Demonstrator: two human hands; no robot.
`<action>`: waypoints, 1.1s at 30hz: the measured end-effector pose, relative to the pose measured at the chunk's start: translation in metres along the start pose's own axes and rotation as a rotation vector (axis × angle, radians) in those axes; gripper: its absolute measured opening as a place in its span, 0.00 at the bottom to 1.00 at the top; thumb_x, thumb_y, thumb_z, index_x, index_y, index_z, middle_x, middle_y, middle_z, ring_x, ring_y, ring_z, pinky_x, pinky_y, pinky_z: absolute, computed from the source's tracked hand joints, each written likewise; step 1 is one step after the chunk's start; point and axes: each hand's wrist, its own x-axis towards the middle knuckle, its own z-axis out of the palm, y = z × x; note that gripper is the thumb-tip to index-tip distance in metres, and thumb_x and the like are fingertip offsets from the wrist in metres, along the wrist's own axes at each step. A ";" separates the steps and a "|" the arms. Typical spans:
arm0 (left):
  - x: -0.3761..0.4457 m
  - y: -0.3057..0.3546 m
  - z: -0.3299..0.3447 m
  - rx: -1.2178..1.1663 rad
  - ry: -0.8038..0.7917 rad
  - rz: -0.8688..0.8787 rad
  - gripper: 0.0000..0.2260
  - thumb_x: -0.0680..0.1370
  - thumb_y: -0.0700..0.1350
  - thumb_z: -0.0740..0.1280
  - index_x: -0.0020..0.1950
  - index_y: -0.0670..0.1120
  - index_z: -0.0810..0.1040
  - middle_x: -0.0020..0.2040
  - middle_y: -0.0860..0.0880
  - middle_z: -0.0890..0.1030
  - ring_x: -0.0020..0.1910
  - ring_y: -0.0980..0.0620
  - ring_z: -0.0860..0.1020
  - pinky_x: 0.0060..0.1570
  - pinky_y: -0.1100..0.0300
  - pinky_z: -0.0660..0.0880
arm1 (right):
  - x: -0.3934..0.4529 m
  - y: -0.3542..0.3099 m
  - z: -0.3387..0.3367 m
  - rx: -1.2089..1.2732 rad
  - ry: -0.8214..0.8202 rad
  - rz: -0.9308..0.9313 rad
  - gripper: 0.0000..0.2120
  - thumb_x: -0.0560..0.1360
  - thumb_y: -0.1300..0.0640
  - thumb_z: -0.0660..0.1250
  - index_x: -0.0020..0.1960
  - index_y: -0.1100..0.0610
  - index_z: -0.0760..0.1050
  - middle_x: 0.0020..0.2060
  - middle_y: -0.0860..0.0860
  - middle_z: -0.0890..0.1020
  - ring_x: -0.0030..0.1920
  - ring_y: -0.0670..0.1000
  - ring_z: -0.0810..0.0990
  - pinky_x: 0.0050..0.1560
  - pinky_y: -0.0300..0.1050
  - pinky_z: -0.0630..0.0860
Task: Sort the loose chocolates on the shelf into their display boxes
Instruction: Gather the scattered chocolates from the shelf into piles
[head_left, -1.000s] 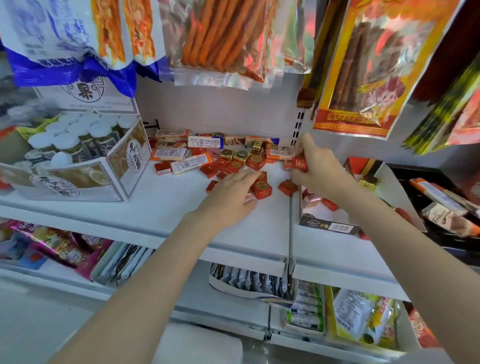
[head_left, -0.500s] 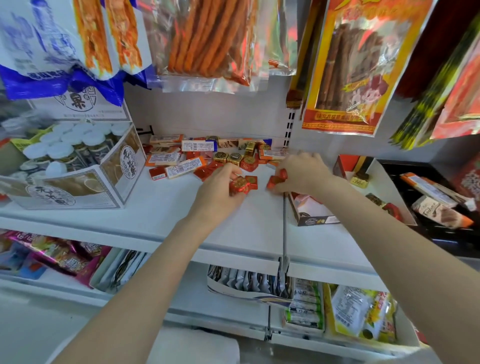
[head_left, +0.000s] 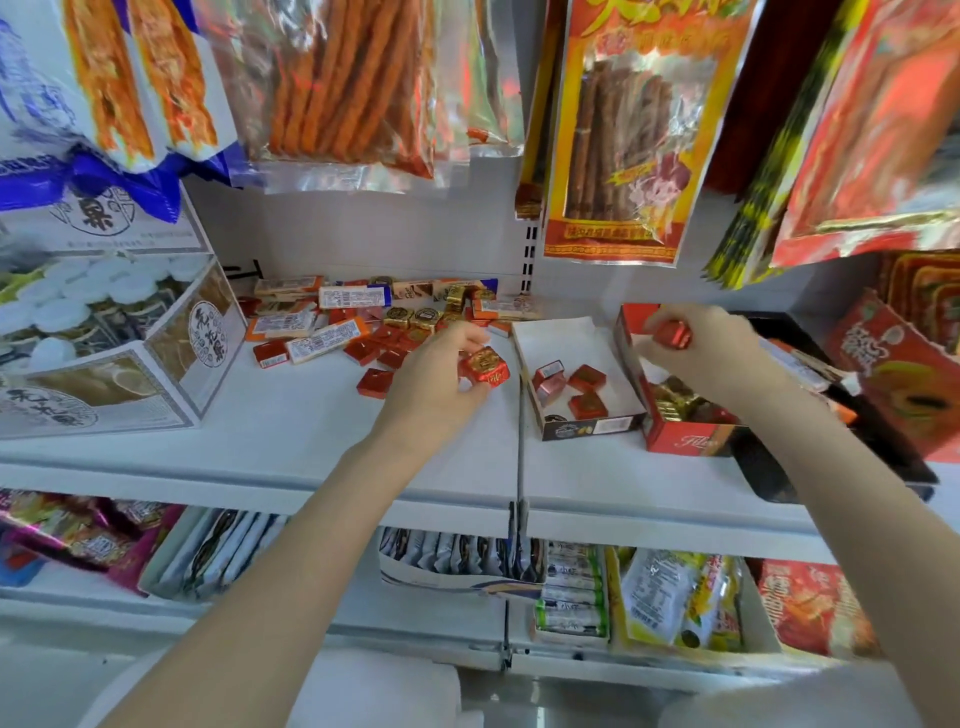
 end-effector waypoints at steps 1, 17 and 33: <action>0.000 0.006 0.003 -0.001 -0.012 0.016 0.19 0.72 0.39 0.69 0.61 0.47 0.71 0.59 0.50 0.76 0.58 0.52 0.74 0.58 0.55 0.73 | 0.001 0.008 -0.005 0.011 0.008 0.047 0.13 0.73 0.52 0.67 0.55 0.58 0.76 0.52 0.58 0.80 0.53 0.60 0.76 0.47 0.45 0.69; 0.014 0.094 0.089 -0.125 -0.153 0.187 0.16 0.74 0.39 0.67 0.61 0.46 0.73 0.60 0.49 0.77 0.59 0.51 0.76 0.59 0.58 0.74 | -0.022 0.063 -0.026 0.007 -0.113 -0.055 0.12 0.77 0.62 0.58 0.57 0.56 0.76 0.53 0.53 0.80 0.49 0.50 0.77 0.42 0.32 0.68; 0.023 0.050 0.074 0.163 -0.050 0.025 0.17 0.76 0.37 0.62 0.64 0.46 0.71 0.70 0.46 0.68 0.69 0.47 0.65 0.70 0.49 0.62 | -0.018 0.052 -0.010 -0.141 -0.124 -0.253 0.18 0.75 0.68 0.55 0.58 0.56 0.77 0.63 0.56 0.71 0.61 0.59 0.69 0.61 0.50 0.67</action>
